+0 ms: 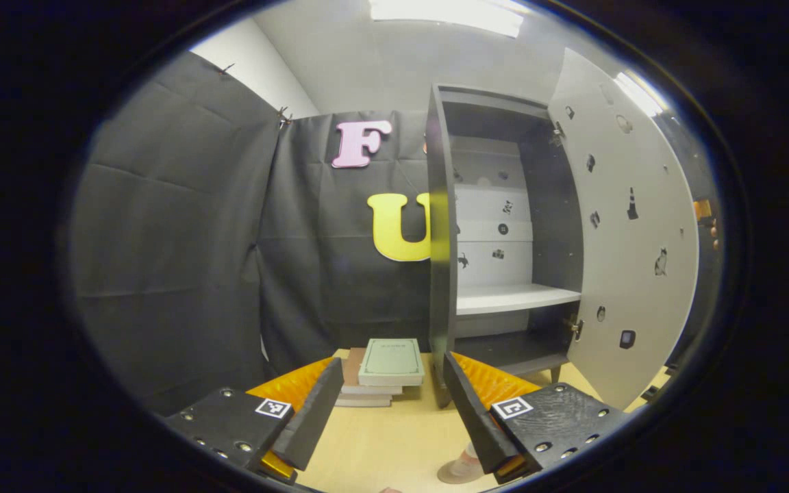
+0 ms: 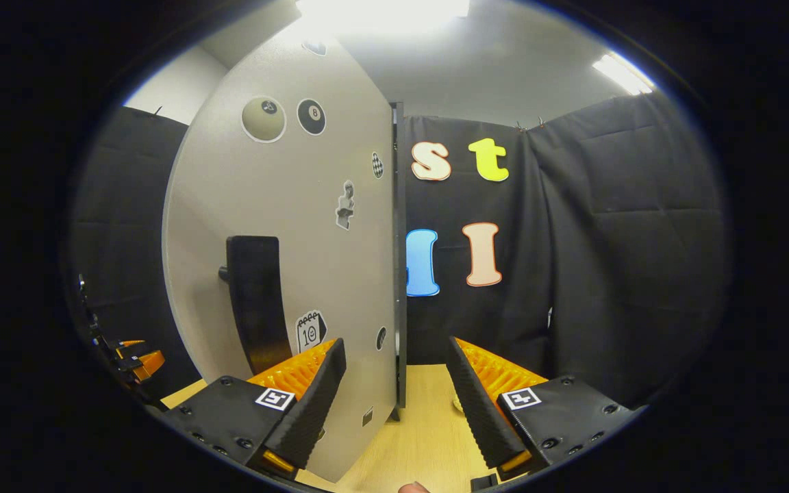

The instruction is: Open the cabinet door with the right hand, grasp the bottle in the cabinet with the left hand and place it on the coaster, then close the cabinet door with the right hand.

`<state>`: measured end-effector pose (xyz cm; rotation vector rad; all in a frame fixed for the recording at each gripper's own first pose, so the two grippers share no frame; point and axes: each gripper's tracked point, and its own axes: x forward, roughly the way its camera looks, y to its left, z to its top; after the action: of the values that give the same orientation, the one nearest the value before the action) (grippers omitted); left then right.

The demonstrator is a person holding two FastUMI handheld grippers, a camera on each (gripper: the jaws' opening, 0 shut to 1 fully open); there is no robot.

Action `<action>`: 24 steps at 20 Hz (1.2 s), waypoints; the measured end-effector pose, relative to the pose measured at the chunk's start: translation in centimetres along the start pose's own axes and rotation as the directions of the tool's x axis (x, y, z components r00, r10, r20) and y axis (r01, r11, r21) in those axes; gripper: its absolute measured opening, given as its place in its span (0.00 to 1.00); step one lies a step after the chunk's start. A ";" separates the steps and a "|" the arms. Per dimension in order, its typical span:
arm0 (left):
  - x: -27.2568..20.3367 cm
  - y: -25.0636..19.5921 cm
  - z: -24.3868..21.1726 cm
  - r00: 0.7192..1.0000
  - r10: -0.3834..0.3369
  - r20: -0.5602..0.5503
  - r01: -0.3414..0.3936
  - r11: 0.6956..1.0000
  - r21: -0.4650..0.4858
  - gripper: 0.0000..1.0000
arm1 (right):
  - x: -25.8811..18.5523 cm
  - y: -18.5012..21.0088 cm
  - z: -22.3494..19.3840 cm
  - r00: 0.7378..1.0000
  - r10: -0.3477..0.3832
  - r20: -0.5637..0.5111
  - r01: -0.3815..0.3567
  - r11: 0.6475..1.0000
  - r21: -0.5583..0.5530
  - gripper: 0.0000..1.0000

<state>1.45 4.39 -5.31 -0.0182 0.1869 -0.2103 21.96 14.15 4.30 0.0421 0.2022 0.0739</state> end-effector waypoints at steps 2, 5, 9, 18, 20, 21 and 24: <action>-0.2 1.3 -0.2 1.000 0.014 -0.003 -0.014 1.000 -0.002 0.88 | 0.5 1.0 0.0 1.000 0.010 0.006 -0.011 1.000 0.004 0.94; -0.3 3.3 -1.0 0.999 0.034 -0.016 -0.034 0.999 -0.007 0.88 | 1.5 2.4 -0.2 1.000 0.025 0.009 -0.025 0.999 0.020 0.90; -0.4 5.3 -1.4 0.998 0.052 -0.028 -0.053 0.999 -0.014 0.90 | 3.0 4.3 -0.3 0.998 0.055 0.008 -0.055 0.997 0.048 0.91; -1.0 9.2 -2.6 0.993 0.105 -0.053 -0.107 0.994 -0.029 0.88 | 5.9 8.7 0.4 0.993 0.118 0.019 -0.119 0.991 0.058 0.94; -1.2 10.2 -2.8 0.991 0.121 -0.056 -0.123 0.992 -0.028 0.90 | 6.9 9.9 0.3 0.991 0.134 0.021 -0.135 0.989 0.060 0.91; -1.5 10.7 -2.8 0.990 0.129 -0.057 -0.131 0.991 -0.027 0.90 | 7.3 10.5 0.3 0.990 0.143 0.020 -0.144 0.988 0.063 0.92; -2.2 12.0 -2.9 0.987 0.152 -0.060 -0.154 0.988 -0.027 0.90 | 8.8 12.5 0.4 0.986 0.166 0.023 -0.167 0.984 0.064 0.97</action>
<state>1.26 16.63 -8.21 -0.0295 0.2479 -0.0543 29.79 27.30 3.52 0.1250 0.1831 0.2341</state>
